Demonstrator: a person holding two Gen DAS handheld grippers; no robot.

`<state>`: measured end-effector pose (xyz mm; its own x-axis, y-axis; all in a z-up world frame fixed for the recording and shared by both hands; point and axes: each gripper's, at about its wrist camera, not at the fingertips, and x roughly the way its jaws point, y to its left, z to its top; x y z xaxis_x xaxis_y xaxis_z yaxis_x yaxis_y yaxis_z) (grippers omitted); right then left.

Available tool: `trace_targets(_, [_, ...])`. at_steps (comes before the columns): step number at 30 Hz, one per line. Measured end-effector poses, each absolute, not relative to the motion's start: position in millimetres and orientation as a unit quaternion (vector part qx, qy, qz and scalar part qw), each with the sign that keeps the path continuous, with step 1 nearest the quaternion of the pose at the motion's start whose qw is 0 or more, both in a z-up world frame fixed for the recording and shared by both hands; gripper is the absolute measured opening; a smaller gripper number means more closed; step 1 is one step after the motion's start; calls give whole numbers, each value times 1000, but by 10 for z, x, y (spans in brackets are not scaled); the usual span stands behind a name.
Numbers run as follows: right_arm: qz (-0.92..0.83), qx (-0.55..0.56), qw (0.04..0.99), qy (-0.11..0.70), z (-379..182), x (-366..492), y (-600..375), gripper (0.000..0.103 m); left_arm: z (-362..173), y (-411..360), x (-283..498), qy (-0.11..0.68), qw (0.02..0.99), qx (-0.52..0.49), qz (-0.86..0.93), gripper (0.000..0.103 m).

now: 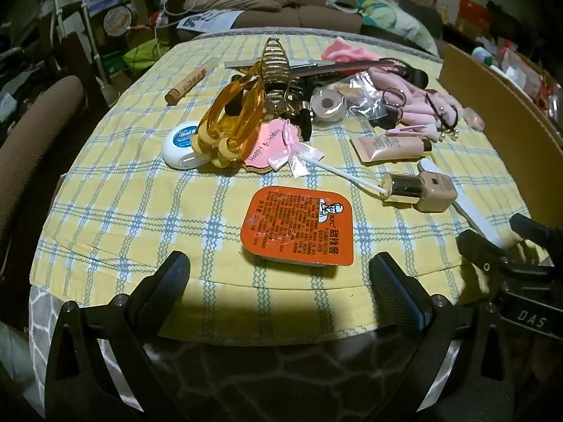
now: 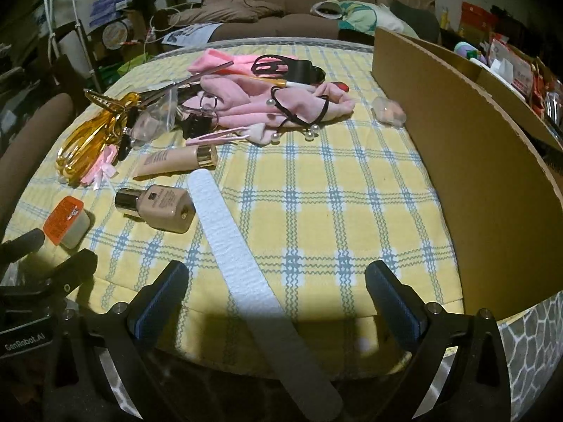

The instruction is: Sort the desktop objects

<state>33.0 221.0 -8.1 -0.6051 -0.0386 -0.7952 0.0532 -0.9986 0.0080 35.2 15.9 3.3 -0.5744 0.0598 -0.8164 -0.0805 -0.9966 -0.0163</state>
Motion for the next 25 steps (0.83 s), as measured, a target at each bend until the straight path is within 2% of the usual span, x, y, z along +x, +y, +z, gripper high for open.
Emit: trace_targets(25, [-895, 444, 24, 12, -87, 342, 2203, 103, 31, 159, 345, 13, 39, -460, 887, 103])
